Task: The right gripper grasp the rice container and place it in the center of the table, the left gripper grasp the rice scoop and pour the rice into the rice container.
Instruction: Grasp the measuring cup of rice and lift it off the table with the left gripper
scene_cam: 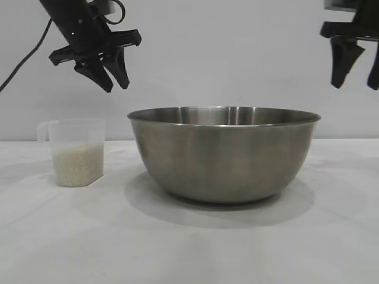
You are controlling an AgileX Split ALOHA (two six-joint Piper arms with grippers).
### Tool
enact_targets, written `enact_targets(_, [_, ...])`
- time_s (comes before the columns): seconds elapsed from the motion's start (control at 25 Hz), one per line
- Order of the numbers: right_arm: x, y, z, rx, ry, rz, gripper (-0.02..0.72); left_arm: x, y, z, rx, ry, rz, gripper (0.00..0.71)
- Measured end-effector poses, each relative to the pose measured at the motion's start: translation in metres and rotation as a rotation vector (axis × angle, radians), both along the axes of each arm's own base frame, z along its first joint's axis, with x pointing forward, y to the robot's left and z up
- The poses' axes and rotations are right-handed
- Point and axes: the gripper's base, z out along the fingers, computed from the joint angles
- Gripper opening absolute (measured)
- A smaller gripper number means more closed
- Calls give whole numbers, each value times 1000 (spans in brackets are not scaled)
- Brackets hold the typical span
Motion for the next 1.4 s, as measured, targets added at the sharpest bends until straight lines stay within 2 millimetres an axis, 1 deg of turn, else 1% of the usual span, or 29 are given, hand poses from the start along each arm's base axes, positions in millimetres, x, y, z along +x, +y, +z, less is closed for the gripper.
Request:
enact_targets(0.16, [-6,-1,21,10,-88,-17,480,0,0,0,2,2,-1,207])
enact_targets(0.24, [-16,-1,29,25,-170,-30,480,0,0,0,1,2,0,207])
enact_targets(0.28, [-23,-2,27,21,-217,-37,480,0,0,0,1,2,0,207])
enact_targets(0.32, [-30,-2,31,7,-287,-34,480,0,0,0,1,2,0,207])
enact_targets(0.4, [-52,-3,26,-37,-387,-31,480,0,0,0,1,2,0,207])
enact_targets(0.44, [-63,-4,29,-57,-458,-41,480,0,0,0,1,2,0,207])
enact_targets(0.48, [-75,-6,28,-75,-509,-52,480,0,0,0,1,2,0,207])
enact_targets(0.56, [-99,-9,24,-98,-565,-72,480,0,0,0,1,2,0,207])
enact_targets(0.68, [-129,-10,29,-117,-613,-71,480,0,0,0,2,2,-1,207])
enact_targets(0.84, [-165,-10,49,-113,-663,-53,480,0,0,0,4,1,-2,207])
enact_targets(0.88, [-176,-9,58,-109,-688,-50,480,0,0,0,4,1,-2,207])
enact_targets(0.96, [-198,-8,72,-85,-726,-51,480,0,0,0,4,1,-2,207])
enact_targets(1.08, [-230,-5,86,-26,-758,-54,480,0,0,0,4,1,-2,207])
enact_targets(1.2, [-259,-1,88,64,-768,-68,480,0,0,0,4,1,-2,207])
enact_targets(1.36, [-296,3,78,109,-769,-42,480,0,0,0,-1,3,0,207])
enact_targets(1.4, [-305,4,73,116,-748,-23,437,0,0,0,-1,3,0,207])
